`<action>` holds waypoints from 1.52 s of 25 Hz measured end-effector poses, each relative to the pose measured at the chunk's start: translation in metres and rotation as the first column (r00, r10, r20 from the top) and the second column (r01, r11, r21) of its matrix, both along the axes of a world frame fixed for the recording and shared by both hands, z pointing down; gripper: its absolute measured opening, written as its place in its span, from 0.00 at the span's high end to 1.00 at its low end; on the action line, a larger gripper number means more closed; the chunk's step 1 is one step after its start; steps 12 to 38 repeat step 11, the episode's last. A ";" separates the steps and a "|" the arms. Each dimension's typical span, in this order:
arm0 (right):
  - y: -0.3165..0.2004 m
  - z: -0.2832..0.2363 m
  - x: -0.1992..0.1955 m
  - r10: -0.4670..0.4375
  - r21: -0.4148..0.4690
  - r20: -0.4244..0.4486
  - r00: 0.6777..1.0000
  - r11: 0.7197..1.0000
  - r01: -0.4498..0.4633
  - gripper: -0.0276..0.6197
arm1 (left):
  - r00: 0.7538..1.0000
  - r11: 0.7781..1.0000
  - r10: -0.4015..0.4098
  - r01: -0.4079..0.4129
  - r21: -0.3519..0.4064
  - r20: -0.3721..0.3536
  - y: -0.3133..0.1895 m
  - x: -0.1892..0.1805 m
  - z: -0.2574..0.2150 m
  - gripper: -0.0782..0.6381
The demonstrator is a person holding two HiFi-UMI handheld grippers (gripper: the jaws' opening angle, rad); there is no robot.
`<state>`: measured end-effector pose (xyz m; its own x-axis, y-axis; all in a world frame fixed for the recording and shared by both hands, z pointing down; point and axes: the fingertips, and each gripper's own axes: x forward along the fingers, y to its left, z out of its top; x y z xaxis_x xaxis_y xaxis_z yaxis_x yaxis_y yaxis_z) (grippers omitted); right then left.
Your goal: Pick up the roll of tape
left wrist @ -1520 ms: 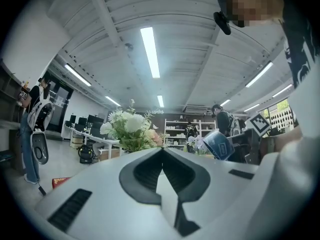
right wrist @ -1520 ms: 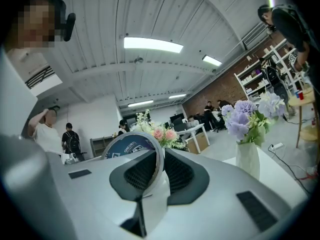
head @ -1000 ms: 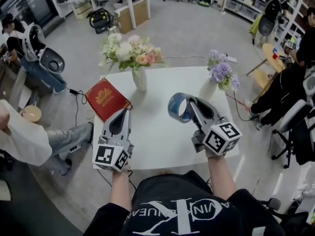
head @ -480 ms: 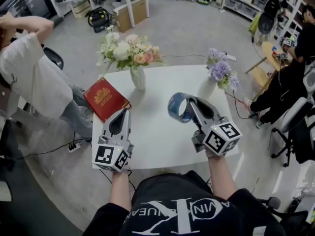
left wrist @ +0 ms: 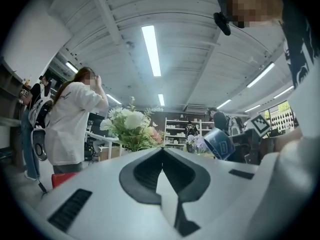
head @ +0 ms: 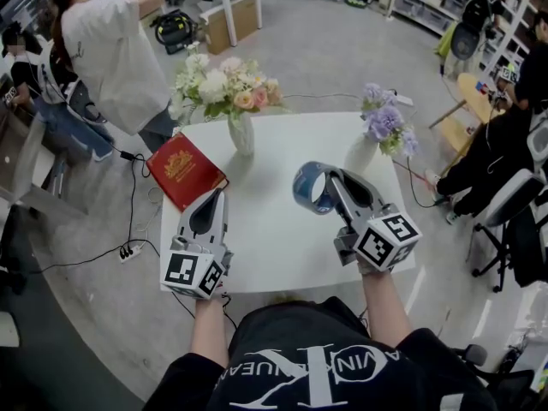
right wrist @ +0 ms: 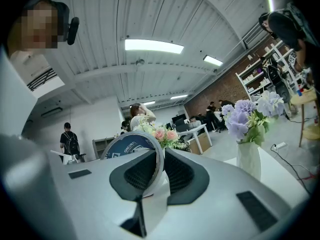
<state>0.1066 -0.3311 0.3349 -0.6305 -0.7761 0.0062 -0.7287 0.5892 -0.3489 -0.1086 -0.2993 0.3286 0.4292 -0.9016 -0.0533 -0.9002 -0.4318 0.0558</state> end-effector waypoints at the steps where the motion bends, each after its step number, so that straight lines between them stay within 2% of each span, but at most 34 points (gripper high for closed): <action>1: 0.000 0.000 0.000 -0.001 -0.001 0.001 1.000 1.000 0.001 0.86 | 1.000 1.000 -0.001 0.001 -0.002 0.000 0.000 0.000 0.000 0.89; 38: 0.002 0.006 0.007 -0.001 -0.022 0.013 1.000 1.000 0.001 0.86 | 1.000 1.000 -0.003 0.003 -0.015 -0.004 0.002 0.004 0.003 0.89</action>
